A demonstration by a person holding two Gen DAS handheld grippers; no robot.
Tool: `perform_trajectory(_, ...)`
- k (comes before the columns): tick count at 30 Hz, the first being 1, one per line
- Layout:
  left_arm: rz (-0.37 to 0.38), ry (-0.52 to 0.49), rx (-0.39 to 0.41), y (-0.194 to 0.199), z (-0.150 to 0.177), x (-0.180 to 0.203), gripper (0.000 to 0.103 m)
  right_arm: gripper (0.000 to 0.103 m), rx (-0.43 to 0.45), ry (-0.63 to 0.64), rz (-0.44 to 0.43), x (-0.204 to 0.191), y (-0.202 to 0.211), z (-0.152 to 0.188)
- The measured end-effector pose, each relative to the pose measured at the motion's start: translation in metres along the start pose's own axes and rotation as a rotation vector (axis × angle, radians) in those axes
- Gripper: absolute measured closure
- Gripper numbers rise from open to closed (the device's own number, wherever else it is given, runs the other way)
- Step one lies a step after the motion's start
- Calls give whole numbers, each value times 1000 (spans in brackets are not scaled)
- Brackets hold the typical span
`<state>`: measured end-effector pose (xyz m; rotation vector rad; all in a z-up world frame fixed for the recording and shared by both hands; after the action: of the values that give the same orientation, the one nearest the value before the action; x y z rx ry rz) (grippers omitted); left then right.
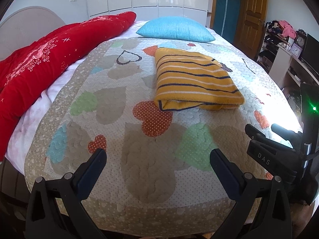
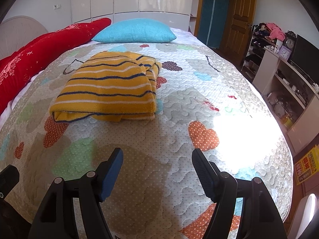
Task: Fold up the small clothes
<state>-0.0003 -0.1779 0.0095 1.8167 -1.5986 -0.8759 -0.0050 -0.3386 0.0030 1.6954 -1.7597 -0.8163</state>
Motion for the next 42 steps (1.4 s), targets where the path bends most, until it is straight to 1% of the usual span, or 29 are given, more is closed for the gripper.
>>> perform_trajectory(4,0,14,-6,-3,0,-5,0,27,-12,29,69,-1,1,-1)
perform_trajectory(6,-3,23,-3,-2,-1,-9,0,27,-11,50,123,-1,5,-2)
perform_trajectory(10,-22,30,6,-1,-2,-13,0,22,19,120,244,-3,20,-8)
perform_trajectory(13,-25,29,2,-1,-1,-13,0,21,41,147,288,-4,29,-12)
perform_trajectory(19,-28,20,3,-1,-1,-10,0,20,48,128,272,1,36,-14)
perform_trajectory(29,-24,-1,-7,-2,2,-3,0,20,24,107,271,10,30,-9)
perform_trajectory(42,11,15,-70,-16,10,-2,0,19,9,96,230,5,25,-5)
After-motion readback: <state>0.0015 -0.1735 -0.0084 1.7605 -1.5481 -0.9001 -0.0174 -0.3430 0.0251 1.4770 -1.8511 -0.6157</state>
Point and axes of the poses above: each gripper's, at about its wrist camera, not at the fingertips, and y roughly against the way its jaws point, x to its right, z to its underside, the point moved 6 cm from there along -y, roughly the way its jaws point, and after that the axes turned 10 degrees about -z, right-handed, at the moved point
